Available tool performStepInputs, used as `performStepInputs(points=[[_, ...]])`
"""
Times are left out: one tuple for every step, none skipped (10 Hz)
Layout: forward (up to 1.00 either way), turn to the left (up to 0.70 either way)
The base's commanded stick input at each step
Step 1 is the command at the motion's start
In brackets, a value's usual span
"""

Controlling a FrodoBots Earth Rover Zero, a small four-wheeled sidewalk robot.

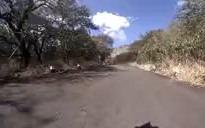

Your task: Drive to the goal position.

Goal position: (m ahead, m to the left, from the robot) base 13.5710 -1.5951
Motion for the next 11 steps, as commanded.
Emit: performStepInputs(points=[[0.5, 0.0], [0.5, 0.0], [0.5, 0.0], [0.5, 0.0], [0.5, 0.0], [0.5, 0.0], [0.5, 0.0], [0.5, 0.0], [0.5, 0.0], [0.5, 0.0], [0.5, 0.0]])
